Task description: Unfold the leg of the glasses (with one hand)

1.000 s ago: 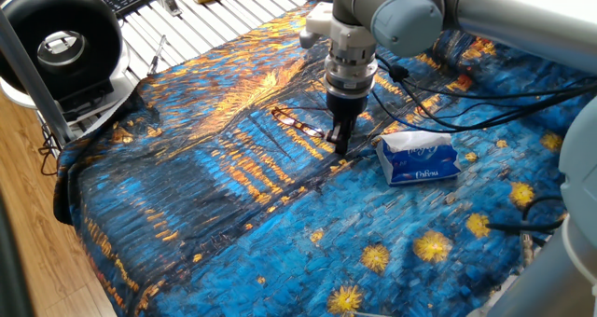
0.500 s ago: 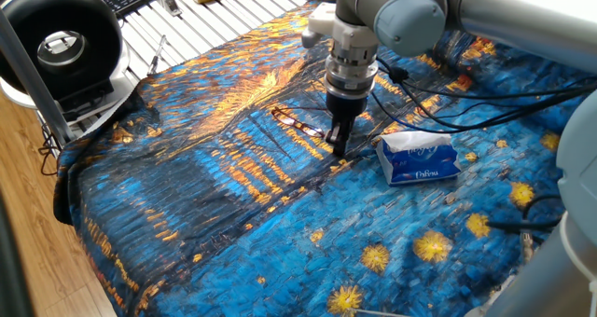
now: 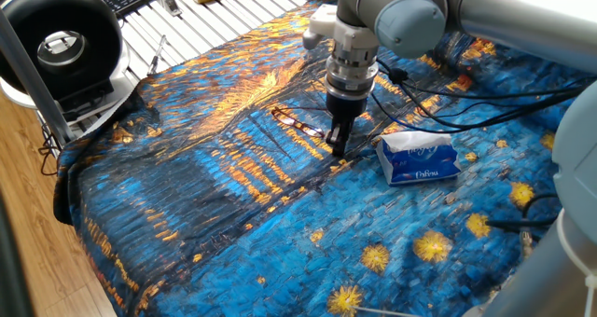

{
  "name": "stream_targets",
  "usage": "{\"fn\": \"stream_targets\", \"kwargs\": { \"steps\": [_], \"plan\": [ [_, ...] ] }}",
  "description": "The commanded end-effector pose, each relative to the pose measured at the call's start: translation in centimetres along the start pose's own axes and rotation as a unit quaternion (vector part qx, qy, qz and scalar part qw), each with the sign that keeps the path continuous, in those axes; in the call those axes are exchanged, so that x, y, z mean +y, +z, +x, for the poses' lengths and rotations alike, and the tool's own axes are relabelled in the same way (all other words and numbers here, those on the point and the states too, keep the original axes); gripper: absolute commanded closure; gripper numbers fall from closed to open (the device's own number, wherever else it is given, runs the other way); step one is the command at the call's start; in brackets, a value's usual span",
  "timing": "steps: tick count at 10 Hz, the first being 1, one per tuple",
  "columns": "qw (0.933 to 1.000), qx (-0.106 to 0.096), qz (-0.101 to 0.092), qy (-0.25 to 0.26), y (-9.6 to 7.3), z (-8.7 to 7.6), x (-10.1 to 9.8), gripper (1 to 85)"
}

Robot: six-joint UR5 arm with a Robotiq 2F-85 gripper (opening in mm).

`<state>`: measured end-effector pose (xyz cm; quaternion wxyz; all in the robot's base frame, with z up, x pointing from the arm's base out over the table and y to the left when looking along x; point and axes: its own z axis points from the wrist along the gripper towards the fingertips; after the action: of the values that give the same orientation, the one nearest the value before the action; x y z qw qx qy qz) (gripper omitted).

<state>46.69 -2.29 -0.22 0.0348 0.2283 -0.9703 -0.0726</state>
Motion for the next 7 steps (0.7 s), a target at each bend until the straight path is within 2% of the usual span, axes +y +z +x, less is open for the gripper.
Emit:
{"fn": "stream_targets", "kwargs": {
  "steps": [1,2,4,7],
  "plan": [
    [0.9998,0.007,-0.018,-0.004,-1.4,0.6,-0.6,84.7],
    [0.9996,0.012,-0.023,-0.007,-2.1,1.0,-1.2,84.7],
    [0.9999,0.008,-0.006,0.006,-1.1,0.5,-0.9,84.7],
    [0.9998,0.008,-0.020,0.002,-0.9,0.4,-0.1,84.7]
  ]
}}
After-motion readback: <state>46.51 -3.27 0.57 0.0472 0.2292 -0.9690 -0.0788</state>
